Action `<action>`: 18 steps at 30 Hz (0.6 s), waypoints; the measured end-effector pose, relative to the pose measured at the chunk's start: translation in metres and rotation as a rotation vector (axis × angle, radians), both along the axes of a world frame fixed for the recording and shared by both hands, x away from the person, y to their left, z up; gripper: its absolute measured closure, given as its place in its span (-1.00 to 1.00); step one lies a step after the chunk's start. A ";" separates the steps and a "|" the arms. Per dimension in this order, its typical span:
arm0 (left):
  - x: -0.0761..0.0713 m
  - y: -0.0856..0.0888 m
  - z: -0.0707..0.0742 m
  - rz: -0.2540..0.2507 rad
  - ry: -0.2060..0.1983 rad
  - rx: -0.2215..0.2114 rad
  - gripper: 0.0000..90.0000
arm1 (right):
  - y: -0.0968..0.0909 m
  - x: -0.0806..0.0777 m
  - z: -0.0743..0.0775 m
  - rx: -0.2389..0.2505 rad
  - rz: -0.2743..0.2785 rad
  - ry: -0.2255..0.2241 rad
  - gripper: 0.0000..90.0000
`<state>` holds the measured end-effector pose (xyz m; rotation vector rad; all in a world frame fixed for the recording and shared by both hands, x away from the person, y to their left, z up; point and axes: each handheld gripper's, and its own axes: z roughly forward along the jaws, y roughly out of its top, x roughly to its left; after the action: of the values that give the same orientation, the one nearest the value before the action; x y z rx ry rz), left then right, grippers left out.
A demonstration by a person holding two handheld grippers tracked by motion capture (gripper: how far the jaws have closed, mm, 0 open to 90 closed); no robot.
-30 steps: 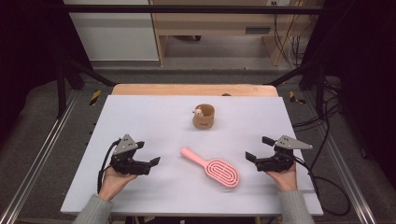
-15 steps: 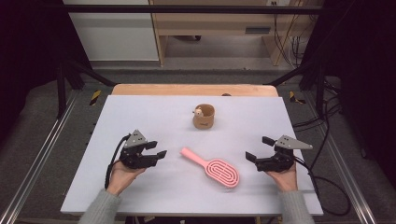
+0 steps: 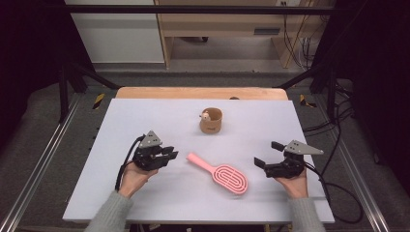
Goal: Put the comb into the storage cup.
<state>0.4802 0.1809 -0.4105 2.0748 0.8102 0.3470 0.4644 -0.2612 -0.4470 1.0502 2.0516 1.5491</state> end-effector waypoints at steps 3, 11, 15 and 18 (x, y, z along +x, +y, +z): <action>0.003 -0.007 0.000 -0.012 0.007 0.009 0.69 | 0.000 0.000 0.000 0.000 0.000 -0.001 -1.00; 0.006 -0.020 -0.002 -0.051 0.038 0.000 0.96 | 0.000 0.000 0.000 0.002 0.000 -0.002 -1.00; 0.004 -0.027 -0.004 -0.076 0.046 0.005 0.99 | 0.000 0.000 0.000 0.000 0.000 -0.003 -1.00; 0.004 -0.032 -0.005 -0.088 0.050 0.010 0.99 | 0.000 0.000 0.000 0.001 0.001 -0.003 -1.00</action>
<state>0.4841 0.1488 -0.4155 2.1285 0.7452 0.2525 0.4646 -0.2615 -0.4468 1.0471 2.0496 1.5510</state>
